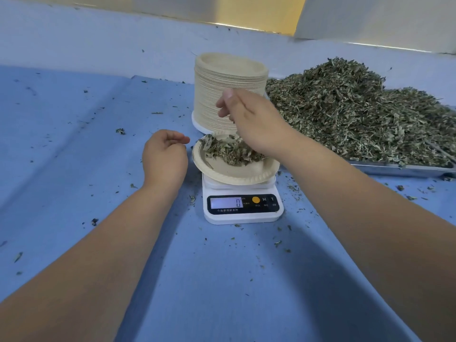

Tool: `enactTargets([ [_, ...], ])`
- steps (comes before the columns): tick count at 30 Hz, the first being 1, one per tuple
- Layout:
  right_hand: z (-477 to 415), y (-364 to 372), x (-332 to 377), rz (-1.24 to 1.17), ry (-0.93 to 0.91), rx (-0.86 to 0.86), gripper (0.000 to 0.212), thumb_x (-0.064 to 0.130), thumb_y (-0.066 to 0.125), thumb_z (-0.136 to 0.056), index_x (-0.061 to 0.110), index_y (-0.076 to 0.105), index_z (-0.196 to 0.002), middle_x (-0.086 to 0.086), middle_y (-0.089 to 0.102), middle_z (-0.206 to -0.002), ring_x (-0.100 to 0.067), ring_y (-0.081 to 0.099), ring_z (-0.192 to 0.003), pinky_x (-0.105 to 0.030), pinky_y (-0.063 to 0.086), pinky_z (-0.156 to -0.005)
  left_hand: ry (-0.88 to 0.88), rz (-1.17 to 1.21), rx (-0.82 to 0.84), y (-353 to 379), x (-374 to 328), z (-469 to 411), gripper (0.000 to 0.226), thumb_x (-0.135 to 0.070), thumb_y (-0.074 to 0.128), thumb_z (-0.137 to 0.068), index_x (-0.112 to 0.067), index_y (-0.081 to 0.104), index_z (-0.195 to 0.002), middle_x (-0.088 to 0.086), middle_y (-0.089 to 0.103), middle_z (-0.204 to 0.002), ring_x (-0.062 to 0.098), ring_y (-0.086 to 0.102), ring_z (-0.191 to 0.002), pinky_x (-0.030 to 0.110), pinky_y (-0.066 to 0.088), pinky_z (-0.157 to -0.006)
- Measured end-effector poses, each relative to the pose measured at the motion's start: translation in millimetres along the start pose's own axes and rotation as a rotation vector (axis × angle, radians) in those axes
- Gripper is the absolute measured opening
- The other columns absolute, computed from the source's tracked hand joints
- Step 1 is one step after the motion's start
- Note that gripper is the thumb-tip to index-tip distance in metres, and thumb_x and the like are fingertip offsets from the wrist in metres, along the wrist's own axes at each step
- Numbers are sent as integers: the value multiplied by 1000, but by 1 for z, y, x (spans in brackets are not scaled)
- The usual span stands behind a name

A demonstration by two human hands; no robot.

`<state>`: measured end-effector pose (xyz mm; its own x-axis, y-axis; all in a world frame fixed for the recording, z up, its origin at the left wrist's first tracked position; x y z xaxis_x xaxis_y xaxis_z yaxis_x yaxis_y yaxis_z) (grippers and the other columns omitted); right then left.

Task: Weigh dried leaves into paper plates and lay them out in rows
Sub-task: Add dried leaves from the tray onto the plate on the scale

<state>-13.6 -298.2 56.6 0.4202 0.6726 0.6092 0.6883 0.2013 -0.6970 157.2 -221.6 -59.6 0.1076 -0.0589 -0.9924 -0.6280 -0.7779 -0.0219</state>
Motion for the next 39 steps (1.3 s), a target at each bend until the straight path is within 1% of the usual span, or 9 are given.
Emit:
enactTargets([
  [5,3,-6,0,-12,-6,-96,48,46,33,-108,18,68,-92,4,70,-78,0,57,-62,-24,43,-62,0,0,16,-1,-5,5,29,-12,46,-83,-30,68,-87,-11,75,-92,5,68,-92,37,56,-86],
  [10,8,-2,3,203,-70,-49,51,46,40,-106,10,70,-86,11,55,-55,-6,52,-58,-35,45,-73,85,-41,107,7,-18,13,35,-27,47,-80,-34,78,-94,-28,68,-72,-8,59,-68,29,50,-77],
  [14,10,5,2,292,-47,53,51,51,41,-104,11,65,-84,-3,66,-78,-21,60,-75,-40,50,-73,185,-54,189,15,-31,24,35,-28,45,-76,-43,77,-79,-37,69,-96,-18,57,-105,17,43,-95],
  [18,11,0,4,247,-27,33,49,55,38,-104,19,60,-78,3,60,-72,-15,56,-70,-36,45,-67,250,-89,212,18,-37,27,34,-27,44,-77,-45,72,-82,-21,68,-118,1,55,-126,30,41,-113],
  [23,15,8,9,218,-58,96,56,53,33,-106,11,69,-100,-3,66,-85,-10,58,-80,-25,44,-74,261,-109,233,18,-38,27,35,-30,42,-77,-44,73,-86,-13,65,-132,8,50,-134,39,39,-115],
  [29,20,5,1,85,-64,41,37,40,39,-107,22,70,-96,4,65,-78,-5,58,-75,-30,44,-69,305,-188,293,24,-39,31,37,-32,42,-78,-42,75,-91,-12,58,-141,7,41,-140,38,33,-118],
  [32,24,-7,-9,69,-43,-71,37,37,42,-107,20,72,-93,17,56,-58,3,51,-60,-26,42,-63,306,-175,280,24,-38,29,37,-31,44,-78,-37,77,-95,-11,59,-142,7,43,-140,37,33,-119],
  [36,27,-13,-14,119,-76,-154,38,40,56,-102,11,70,-81,9,43,-51,-3,40,-51,-29,38,-60,273,-135,248,22,-34,26,36,-31,46,-78,-31,75,-98,-11,61,-140,7,47,-137,41,36,-117],
  [39,26,-15,-13,113,-102,-188,32,43,71,-92,19,68,-72,10,45,-52,-4,42,-51,-27,41,-58,247,-117,227,19,-33,25,33,-31,45,-77,-35,73,-95,-14,61,-137,5,49,-134,39,37,-116],
])
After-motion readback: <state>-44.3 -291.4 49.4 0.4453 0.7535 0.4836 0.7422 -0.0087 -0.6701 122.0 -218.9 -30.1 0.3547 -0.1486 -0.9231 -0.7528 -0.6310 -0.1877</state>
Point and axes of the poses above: each hand's wrist, its own z-axis away from the middle knuckle, its own y-axis out of the palm, x = y × z, the point moved 7 cm from there along -z, towards the middle knuckle
